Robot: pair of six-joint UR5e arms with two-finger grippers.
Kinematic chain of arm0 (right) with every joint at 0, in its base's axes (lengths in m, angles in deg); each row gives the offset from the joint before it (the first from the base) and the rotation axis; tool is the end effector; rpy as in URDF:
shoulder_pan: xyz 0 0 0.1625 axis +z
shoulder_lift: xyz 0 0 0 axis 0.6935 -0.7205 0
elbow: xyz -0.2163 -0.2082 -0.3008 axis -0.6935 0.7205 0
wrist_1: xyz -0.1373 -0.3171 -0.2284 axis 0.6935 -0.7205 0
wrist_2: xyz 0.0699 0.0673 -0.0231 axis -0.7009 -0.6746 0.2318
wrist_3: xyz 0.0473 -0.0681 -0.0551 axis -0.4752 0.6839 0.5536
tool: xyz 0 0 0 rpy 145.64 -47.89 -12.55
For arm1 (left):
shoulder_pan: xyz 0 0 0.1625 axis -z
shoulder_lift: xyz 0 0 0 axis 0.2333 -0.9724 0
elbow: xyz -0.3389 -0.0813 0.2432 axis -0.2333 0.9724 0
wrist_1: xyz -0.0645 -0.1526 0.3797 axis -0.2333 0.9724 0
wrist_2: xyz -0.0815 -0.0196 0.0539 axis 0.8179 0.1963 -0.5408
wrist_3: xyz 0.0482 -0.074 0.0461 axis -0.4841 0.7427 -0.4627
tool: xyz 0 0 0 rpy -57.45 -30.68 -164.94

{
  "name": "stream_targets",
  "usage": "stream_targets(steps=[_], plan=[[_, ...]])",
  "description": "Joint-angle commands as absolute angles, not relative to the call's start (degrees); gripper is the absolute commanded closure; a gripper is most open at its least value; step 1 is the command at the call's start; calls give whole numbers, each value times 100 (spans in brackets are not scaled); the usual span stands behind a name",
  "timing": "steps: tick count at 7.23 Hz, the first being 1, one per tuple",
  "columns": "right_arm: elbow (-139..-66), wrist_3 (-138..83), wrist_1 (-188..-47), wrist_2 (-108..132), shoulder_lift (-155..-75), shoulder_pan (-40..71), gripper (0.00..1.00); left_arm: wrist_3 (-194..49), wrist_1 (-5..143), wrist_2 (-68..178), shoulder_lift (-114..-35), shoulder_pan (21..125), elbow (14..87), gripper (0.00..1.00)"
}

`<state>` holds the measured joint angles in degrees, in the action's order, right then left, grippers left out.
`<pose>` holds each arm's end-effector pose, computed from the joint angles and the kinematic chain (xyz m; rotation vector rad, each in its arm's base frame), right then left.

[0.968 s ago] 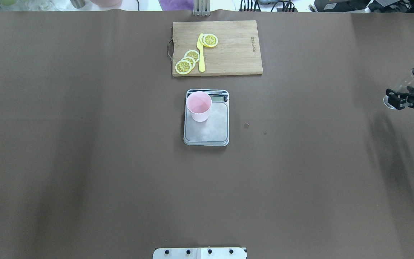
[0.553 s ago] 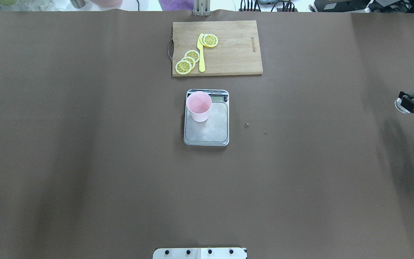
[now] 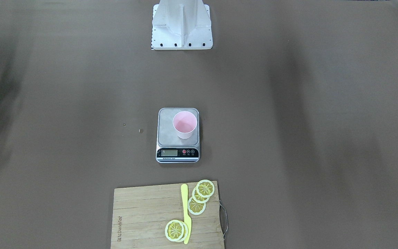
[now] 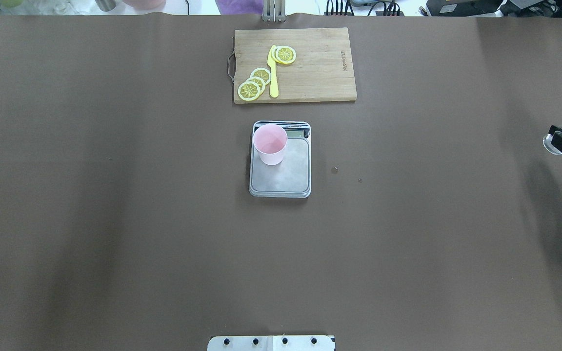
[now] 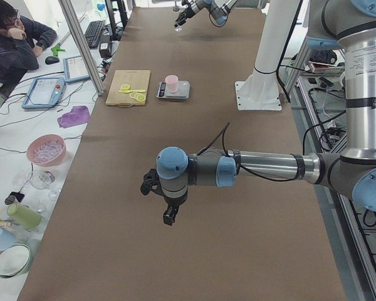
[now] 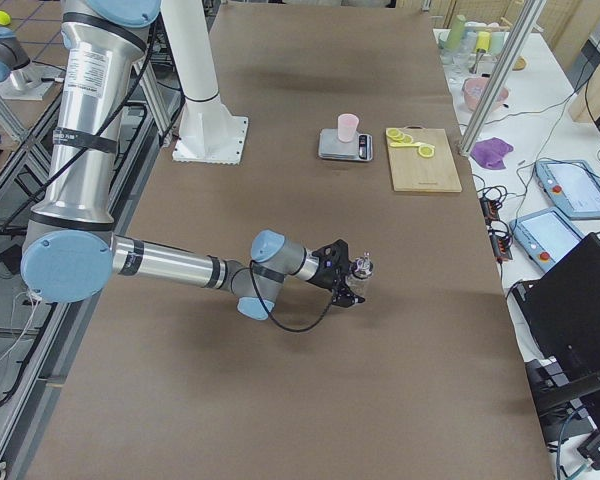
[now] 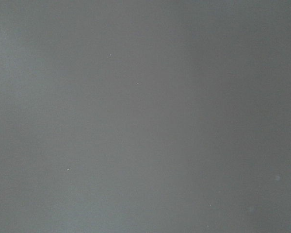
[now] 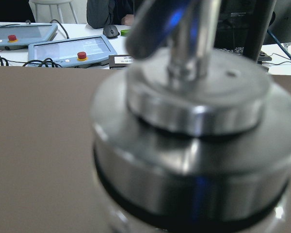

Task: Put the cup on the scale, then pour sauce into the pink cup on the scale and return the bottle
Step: 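Lower the glass bottle onto the table beside the right arm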

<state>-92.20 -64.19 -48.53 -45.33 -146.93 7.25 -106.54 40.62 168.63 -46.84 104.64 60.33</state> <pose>-0.1434 -0.4180 0.6617 0.8810 -0.6891 0.3222 -0.0712 -0.4298 0.6341 0.1475 0.7793 0.2985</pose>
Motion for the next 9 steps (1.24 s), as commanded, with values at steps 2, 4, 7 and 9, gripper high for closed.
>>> stream_targets(steps=[2,4,7,9], plan=[[-9101,-6412,-4836,-4354,-14683,444,100,-10653,4054,16864,-4684,10464,6032,2],[-9004,-6421,-4836,-4240,-14683,303,100,-10653,4063,16864,-4684,10464,6032,2],[-8933,-6421,-4818,-4239,-14683,206,100,-10653,4063,16864,-4684,10464,6032,2],[-8889,-6421,-4827,-4239,-14683,162,100,-10653,4063,16864,-4684,10464,6032,2]])
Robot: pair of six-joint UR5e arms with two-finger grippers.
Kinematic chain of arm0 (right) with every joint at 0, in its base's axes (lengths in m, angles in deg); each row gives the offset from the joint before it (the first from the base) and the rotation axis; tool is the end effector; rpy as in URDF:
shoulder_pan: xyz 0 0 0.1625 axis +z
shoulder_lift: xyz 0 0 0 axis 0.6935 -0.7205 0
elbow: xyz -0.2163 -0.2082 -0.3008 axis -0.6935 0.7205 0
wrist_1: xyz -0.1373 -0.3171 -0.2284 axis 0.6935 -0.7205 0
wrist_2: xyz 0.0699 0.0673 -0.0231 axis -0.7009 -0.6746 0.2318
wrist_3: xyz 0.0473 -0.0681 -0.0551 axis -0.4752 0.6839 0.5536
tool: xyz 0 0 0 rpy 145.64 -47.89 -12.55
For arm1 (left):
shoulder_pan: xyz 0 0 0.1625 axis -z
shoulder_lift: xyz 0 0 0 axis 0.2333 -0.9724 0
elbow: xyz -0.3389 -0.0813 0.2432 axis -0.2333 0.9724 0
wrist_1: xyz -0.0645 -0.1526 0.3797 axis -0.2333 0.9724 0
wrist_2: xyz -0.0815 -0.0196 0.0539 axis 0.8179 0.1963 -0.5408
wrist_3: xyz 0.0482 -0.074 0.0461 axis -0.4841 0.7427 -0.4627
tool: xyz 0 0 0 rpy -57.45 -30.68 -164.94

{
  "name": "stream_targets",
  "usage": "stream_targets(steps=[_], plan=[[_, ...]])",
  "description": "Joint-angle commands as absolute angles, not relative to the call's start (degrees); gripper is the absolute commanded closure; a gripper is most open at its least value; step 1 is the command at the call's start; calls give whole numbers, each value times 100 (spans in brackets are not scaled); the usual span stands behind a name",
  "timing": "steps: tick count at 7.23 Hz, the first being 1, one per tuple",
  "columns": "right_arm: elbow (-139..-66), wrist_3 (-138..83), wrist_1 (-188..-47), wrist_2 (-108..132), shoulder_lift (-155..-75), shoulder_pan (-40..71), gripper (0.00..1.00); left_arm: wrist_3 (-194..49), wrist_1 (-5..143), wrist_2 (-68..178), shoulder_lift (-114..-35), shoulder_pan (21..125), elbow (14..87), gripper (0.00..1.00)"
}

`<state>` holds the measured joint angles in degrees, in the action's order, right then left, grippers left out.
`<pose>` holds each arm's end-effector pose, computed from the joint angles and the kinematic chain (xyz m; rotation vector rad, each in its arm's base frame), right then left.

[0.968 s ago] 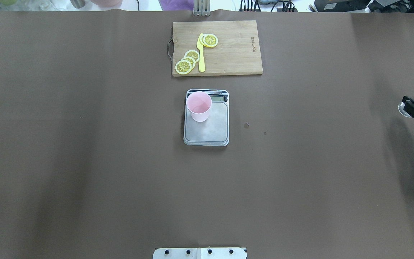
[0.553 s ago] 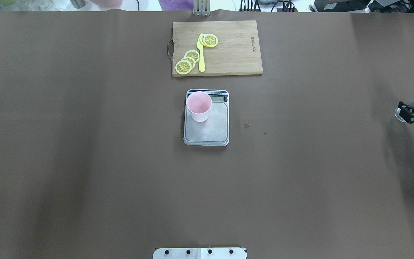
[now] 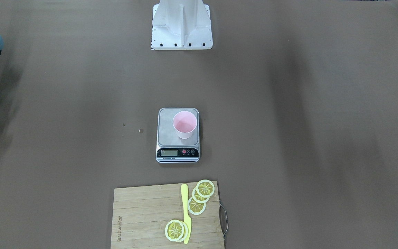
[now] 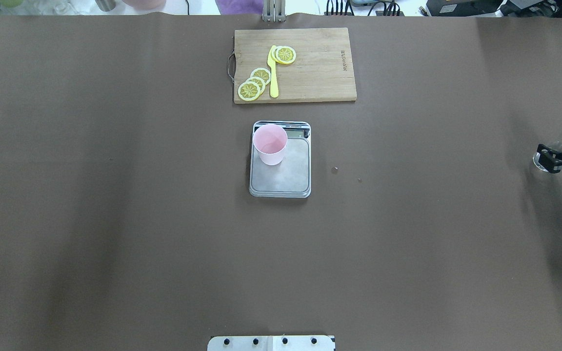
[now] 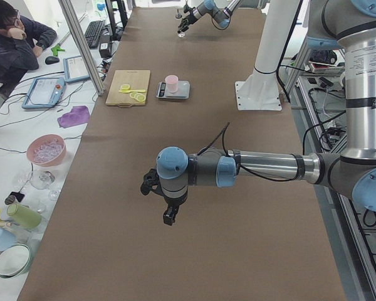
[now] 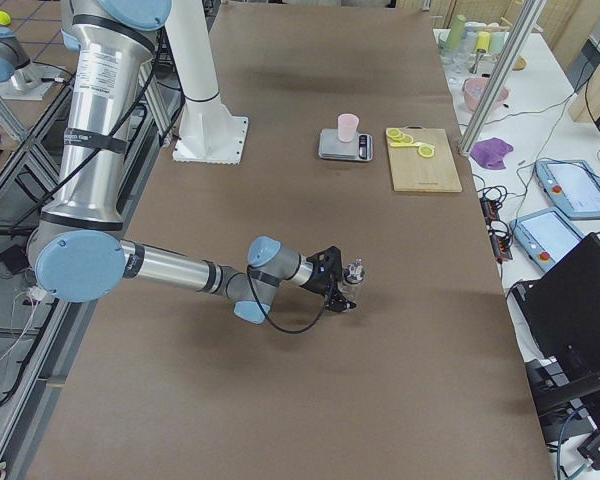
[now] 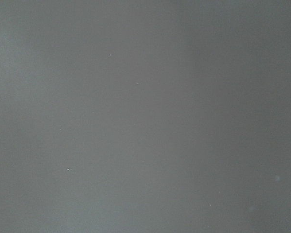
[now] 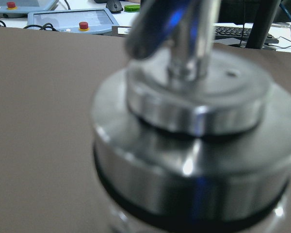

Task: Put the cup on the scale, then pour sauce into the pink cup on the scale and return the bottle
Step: 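Lower the glass bottle onto the table beside the right arm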

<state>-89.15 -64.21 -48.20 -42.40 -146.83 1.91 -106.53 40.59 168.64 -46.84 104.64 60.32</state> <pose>-0.1743 -0.4025 0.6863 0.8509 -0.6608 0.2635 -0.0712 -0.4298 0.6342 0.1468 0.7796 0.2981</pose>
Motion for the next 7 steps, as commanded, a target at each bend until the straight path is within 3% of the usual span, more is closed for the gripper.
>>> stream_targets(steps=[1,7], plan=[[-8880,-6421,-4818,-4239,-14683,136,100,-10653,4063,16864,-4684,10472,6032,2],[-8792,-6413,-4818,-4169,-14657,66,100,-10653,4124,16864,-4684,10464,6032,2]])
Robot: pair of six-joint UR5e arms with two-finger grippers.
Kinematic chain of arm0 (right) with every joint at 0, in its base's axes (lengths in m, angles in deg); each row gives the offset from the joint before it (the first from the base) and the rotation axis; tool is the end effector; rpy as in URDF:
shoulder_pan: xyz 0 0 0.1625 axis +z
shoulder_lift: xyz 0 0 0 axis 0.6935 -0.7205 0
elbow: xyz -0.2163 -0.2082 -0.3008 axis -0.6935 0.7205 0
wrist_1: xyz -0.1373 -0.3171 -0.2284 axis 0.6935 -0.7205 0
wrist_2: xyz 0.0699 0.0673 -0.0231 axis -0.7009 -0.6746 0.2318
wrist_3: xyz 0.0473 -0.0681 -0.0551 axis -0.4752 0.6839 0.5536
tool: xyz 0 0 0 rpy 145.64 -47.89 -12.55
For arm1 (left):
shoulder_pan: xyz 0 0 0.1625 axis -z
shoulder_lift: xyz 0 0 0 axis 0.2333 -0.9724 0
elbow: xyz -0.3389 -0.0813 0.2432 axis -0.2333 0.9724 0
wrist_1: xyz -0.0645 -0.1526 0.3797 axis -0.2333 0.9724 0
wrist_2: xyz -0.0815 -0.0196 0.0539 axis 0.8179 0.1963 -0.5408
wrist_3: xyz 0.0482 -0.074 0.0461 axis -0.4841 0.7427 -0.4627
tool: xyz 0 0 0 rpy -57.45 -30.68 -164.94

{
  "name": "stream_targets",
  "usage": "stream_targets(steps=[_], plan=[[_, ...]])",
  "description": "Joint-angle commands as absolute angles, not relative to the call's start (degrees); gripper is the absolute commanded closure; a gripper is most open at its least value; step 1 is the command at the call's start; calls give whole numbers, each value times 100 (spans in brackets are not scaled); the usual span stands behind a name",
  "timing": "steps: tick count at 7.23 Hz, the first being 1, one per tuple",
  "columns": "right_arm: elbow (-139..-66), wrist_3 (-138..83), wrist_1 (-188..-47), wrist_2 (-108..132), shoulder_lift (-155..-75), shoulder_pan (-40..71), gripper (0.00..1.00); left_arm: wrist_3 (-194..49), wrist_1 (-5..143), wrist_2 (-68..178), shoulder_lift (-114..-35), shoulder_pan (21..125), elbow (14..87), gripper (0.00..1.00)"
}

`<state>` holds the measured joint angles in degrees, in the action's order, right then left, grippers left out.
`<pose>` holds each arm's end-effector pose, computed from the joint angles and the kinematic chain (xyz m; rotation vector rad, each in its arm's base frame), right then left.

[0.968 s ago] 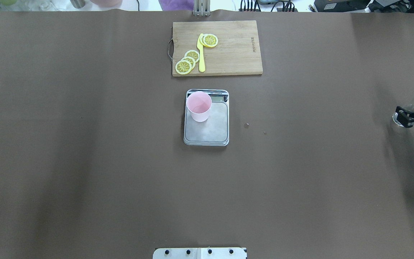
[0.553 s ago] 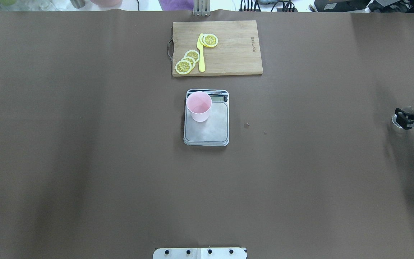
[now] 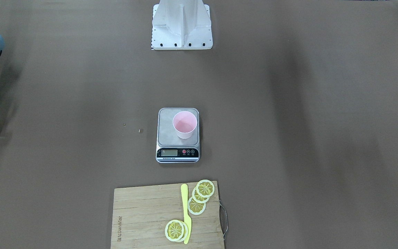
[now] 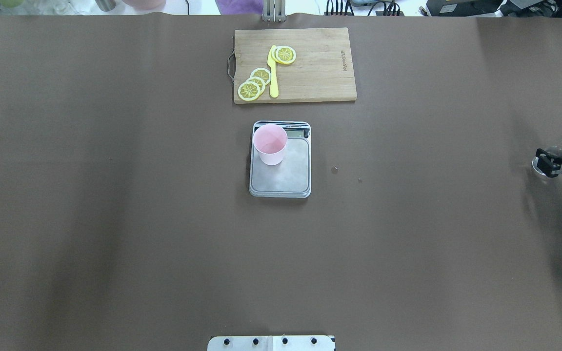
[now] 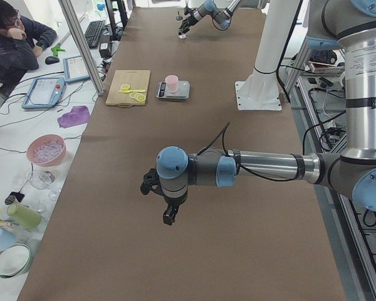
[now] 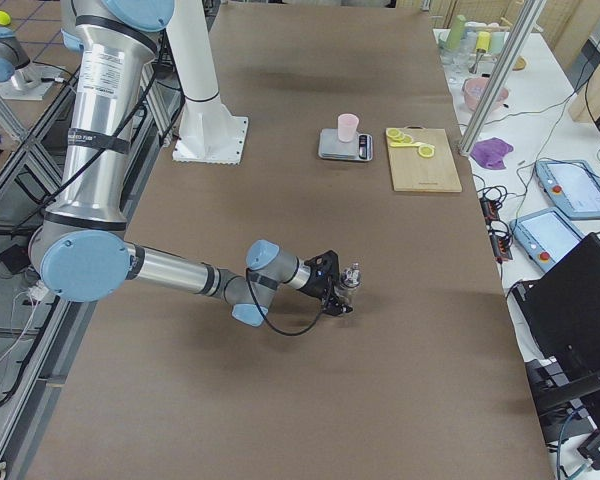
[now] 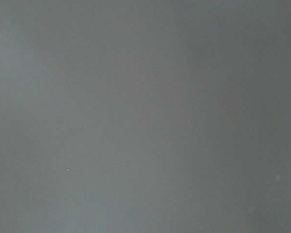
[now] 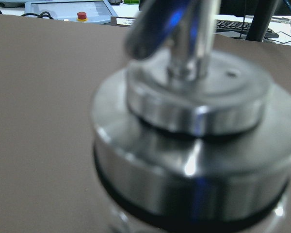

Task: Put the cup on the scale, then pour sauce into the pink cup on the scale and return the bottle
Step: 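Lower the glass bottle onto the table beside the right arm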

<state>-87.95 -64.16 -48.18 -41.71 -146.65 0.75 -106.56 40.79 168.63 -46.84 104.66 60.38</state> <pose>-0.1810 -0.3990 0.6952 0.8412 -0.6475 0.2492 -0.0714 -0.4300 0.6334 0.1513 0.7786 0.3000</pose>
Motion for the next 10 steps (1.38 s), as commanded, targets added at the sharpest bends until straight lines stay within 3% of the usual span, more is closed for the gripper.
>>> stream_targets(steps=[1,2,10], plan=[[-8792,-6412,-4818,-4169,-14648,66,64,-10653,4124,16864,-4684,10472,6032,2],[-8784,-6412,-4818,-4082,-14657,57,1,-10653,4124,16864,-4684,10472,6041,2],[-8766,-6412,-4801,-4081,-14683,22,0,-10662,4124,16864,-4675,10472,6041,2]])
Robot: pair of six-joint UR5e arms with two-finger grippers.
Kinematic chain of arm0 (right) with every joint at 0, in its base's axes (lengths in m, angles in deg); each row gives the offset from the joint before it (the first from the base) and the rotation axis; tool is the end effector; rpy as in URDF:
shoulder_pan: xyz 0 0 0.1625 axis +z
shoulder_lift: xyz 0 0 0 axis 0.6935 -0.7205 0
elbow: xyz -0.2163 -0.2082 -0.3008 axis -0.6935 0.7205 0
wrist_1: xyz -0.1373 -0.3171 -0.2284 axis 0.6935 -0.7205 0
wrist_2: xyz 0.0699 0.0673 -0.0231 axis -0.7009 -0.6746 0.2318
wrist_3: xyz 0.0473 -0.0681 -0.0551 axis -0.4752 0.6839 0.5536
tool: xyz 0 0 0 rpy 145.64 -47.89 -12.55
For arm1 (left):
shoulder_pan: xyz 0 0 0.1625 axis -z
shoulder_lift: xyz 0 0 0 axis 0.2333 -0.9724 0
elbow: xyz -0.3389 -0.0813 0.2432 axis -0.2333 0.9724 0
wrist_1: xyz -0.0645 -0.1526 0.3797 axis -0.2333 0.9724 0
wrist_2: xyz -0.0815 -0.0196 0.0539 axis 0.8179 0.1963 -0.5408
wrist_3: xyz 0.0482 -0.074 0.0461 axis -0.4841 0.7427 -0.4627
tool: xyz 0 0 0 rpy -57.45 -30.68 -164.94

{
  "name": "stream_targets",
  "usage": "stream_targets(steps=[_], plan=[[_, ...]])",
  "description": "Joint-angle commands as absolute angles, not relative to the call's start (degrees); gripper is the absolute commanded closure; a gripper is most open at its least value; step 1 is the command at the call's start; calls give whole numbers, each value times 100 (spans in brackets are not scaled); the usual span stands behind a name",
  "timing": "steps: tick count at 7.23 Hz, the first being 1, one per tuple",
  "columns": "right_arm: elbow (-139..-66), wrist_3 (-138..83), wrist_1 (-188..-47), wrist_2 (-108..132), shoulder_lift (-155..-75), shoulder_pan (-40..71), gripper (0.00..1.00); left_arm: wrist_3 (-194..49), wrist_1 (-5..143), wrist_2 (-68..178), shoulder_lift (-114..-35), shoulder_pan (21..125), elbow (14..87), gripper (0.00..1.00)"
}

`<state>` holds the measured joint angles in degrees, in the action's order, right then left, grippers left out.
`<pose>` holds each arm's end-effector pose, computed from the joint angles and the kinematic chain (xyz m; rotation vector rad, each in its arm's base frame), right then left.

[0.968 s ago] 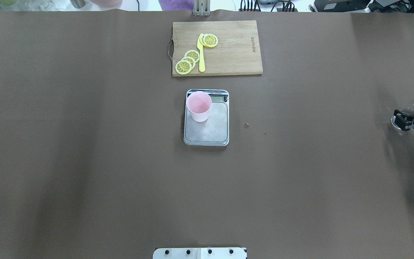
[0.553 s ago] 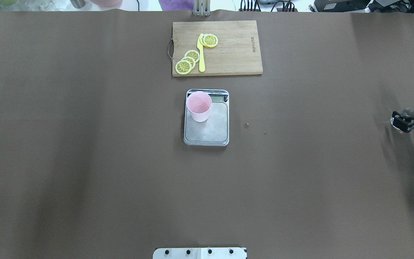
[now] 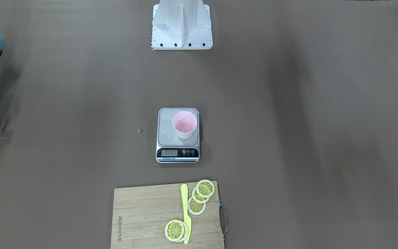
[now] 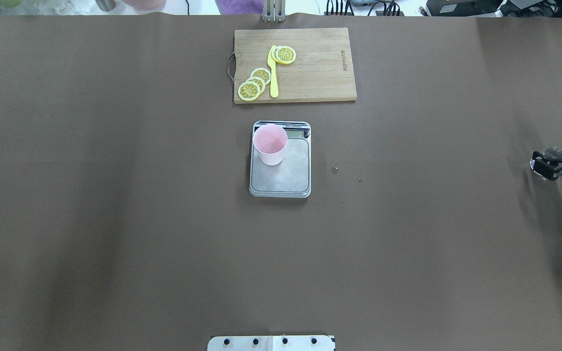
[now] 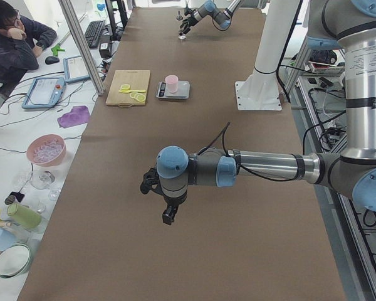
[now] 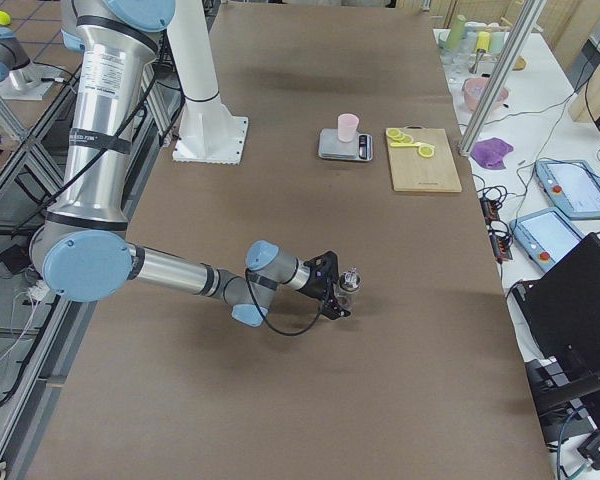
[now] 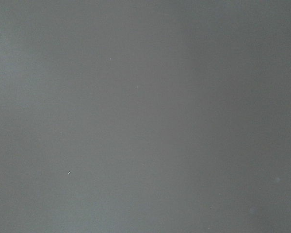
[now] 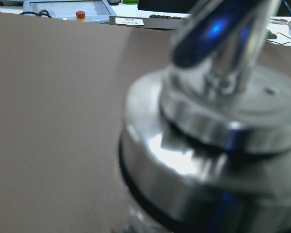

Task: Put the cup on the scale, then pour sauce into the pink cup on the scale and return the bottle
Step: 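Lower the glass bottle onto the table beside the right arm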

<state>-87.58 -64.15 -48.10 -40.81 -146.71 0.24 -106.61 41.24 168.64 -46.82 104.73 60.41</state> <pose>-0.1822 -0.3973 0.6985 0.8450 -0.6365 0.2485 -0.0719 -0.4303 0.6325 0.1597 0.7773 0.3029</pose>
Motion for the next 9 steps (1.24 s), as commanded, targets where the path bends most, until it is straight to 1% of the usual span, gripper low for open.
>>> stream_targets(steps=[1,3,5,9], plan=[[-8749,-6412,-4592,-4090,-14709,4,0,-10662,4124,16864,-4675,10472,6041,2],[-8748,-6421,-4135,-4107,-14937,-48,0,-10662,4124,16864,-4675,10472,6041,2],[-8748,-6491,-3993,-4125,-14973,-110,0,-10662,4133,16864,-4657,10472,6041,2],[-8748,-6544,-3045,-4327,-15499,-216,0,-10662,4124,16864,-4649,10481,6032,2]])
